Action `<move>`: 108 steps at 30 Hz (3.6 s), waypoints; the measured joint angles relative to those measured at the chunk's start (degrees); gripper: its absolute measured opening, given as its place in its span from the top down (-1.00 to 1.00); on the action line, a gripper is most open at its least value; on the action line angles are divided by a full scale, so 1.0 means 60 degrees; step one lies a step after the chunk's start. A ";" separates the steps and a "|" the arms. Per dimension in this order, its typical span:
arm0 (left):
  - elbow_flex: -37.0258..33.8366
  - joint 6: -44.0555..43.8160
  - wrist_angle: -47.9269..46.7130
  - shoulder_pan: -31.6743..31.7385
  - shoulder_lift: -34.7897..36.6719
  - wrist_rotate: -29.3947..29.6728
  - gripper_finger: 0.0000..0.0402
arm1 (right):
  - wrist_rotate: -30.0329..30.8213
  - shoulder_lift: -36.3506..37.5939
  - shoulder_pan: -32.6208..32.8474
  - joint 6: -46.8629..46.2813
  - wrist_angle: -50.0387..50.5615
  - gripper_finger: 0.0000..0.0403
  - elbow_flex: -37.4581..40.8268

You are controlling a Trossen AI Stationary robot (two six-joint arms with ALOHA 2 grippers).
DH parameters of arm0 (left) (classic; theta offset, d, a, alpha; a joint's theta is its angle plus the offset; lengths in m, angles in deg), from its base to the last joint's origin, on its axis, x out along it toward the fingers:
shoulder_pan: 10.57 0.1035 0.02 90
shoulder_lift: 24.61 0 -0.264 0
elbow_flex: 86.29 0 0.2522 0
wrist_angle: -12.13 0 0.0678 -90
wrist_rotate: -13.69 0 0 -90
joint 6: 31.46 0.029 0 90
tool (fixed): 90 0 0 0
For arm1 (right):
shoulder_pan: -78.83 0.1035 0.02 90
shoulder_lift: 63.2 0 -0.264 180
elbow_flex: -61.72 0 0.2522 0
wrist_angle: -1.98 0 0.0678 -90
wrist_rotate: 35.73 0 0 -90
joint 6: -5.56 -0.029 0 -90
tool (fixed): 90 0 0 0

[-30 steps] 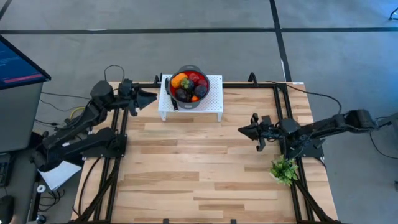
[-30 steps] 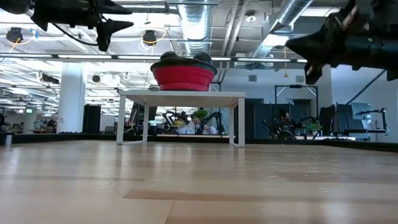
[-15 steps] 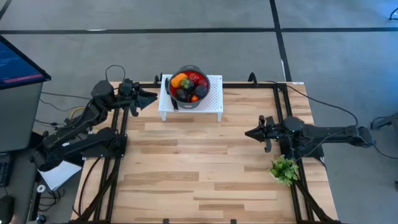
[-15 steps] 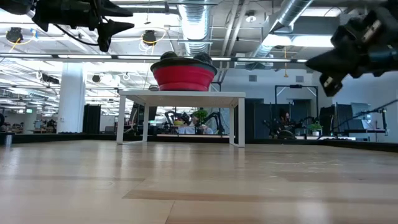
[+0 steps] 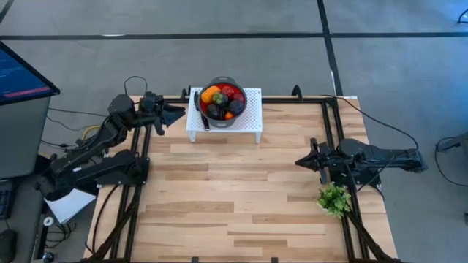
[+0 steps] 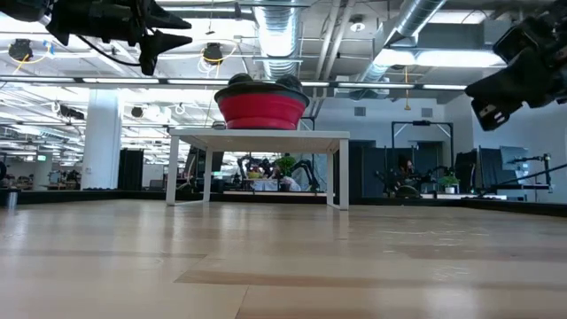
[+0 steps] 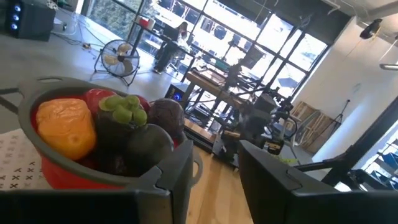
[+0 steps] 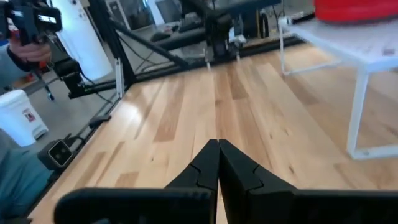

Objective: Pick & Place Fruit
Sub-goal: Return to Home Position

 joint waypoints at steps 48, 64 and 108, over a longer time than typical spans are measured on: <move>-0.0004 0.0659 0.0055 -0.0004 -0.0113 0.0386 0.42 | 0.1178 0.0048 0.0384 0.1105 -0.2497 1.00 0.0766; -0.0008 0.0816 0.0020 -0.0173 -0.0025 0.0594 0.42 | 0.1178 0.0048 0.0384 0.1105 -0.2489 1.00 0.0766; -0.4962 0.4483 -0.0368 -0.6471 0.6146 0.5002 0.42 | 0.1162 0.0040 0.0381 0.1102 -0.2489 1.00 0.0766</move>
